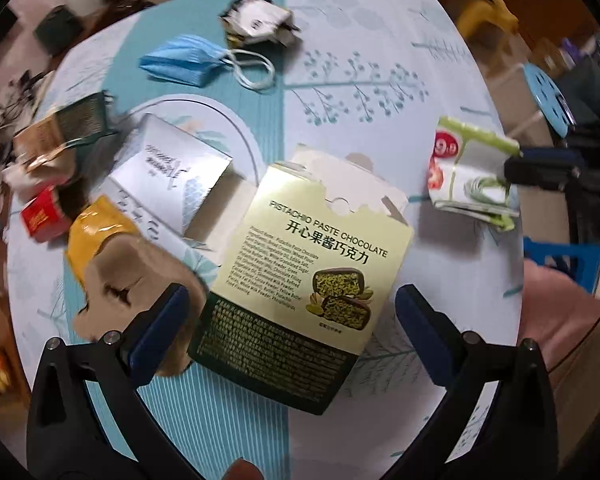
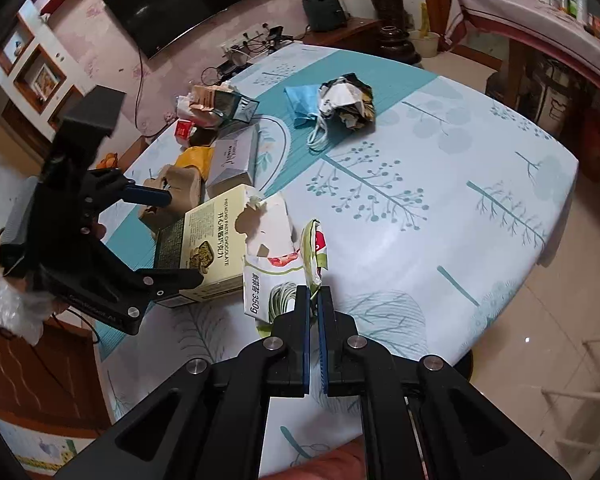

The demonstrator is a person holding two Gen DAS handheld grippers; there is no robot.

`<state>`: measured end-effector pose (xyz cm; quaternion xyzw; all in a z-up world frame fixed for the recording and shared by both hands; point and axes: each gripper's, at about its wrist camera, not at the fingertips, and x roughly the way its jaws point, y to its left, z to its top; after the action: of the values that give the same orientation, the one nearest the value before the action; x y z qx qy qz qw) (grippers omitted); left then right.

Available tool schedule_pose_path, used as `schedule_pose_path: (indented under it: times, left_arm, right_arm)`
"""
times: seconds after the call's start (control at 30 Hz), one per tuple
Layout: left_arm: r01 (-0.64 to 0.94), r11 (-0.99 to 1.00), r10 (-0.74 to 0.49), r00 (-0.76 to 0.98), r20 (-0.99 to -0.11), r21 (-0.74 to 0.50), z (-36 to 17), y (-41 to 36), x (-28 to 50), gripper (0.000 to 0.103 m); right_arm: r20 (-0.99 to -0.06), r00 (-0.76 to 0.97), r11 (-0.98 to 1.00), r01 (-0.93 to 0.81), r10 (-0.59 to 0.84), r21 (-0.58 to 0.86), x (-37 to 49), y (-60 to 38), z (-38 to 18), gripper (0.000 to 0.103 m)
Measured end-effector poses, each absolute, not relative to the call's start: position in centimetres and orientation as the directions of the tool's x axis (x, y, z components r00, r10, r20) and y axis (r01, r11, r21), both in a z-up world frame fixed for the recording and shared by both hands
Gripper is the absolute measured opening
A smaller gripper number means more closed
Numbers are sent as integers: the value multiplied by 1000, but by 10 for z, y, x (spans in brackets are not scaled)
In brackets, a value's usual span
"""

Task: Collect trash
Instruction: 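Grasp the pistachio chocolate box with the left tool while the right tool grasps the green-white snack packet, then lift the box and packet and carry both down over the trash bin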

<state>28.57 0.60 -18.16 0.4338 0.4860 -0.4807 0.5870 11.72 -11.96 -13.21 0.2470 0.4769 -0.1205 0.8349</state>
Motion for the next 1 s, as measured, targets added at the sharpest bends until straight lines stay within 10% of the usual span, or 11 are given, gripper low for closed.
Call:
schedule_pose_path:
  times: [1.0]
  left_arm:
    - [932, 206, -94, 324, -942, 300, -201, 14, 261, 98]
  right_arm:
    - [-846, 527, 847, 412, 80, 337, 94, -128, -127, 3]
